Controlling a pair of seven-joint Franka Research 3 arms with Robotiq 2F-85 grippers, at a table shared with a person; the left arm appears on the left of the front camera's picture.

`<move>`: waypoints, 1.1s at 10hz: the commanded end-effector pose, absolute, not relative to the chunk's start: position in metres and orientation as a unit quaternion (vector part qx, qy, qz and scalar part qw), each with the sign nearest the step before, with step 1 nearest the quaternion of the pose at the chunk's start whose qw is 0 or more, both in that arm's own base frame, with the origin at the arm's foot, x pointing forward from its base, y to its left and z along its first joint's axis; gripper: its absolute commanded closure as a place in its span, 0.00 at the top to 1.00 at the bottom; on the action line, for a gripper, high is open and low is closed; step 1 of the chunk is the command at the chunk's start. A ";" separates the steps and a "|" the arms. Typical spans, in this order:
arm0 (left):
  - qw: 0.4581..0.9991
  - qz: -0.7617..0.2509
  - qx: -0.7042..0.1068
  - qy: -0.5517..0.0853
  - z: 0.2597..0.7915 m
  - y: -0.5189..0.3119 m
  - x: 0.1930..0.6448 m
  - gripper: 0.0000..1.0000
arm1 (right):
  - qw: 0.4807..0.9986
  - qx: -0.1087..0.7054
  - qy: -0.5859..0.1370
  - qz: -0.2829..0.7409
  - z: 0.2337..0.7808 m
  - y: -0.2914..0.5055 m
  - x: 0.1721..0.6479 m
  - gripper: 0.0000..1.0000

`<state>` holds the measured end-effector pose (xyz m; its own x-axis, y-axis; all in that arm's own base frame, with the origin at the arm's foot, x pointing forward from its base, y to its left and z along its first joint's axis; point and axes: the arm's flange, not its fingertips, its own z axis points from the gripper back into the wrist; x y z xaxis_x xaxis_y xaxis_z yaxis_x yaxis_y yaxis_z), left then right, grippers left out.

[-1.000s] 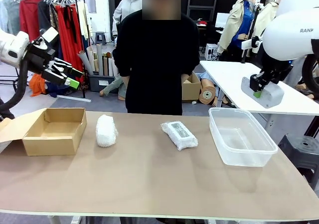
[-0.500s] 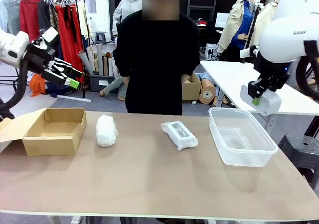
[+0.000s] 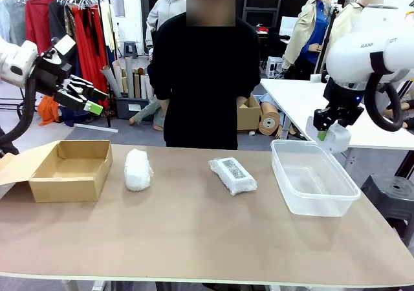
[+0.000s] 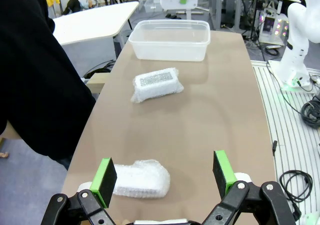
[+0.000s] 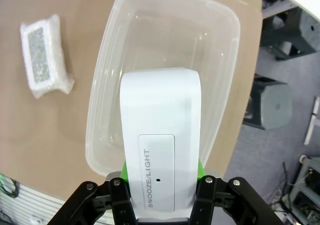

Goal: Separate and place wrapped and unwrapped clocks.
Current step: If the picked Digital clock is wrapped, place it in the Package Box ; if not, place it in the Organizing box.

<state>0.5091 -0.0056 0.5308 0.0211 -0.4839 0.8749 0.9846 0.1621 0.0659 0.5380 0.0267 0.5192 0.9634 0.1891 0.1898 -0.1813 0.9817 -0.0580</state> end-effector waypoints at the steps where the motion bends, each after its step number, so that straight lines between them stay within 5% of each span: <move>1: 0.643 -0.571 -0.308 -0.408 0.532 -0.007 0.508 1.00 | 0.992 -0.002 -0.111 0.063 0.499 0.025 0.552 0.00; 11: 0.643 -0.571 -0.308 -0.408 0.532 -0.007 0.508 1.00 | 0.995 0.012 -0.094 0.011 0.434 0.023 0.578 0.00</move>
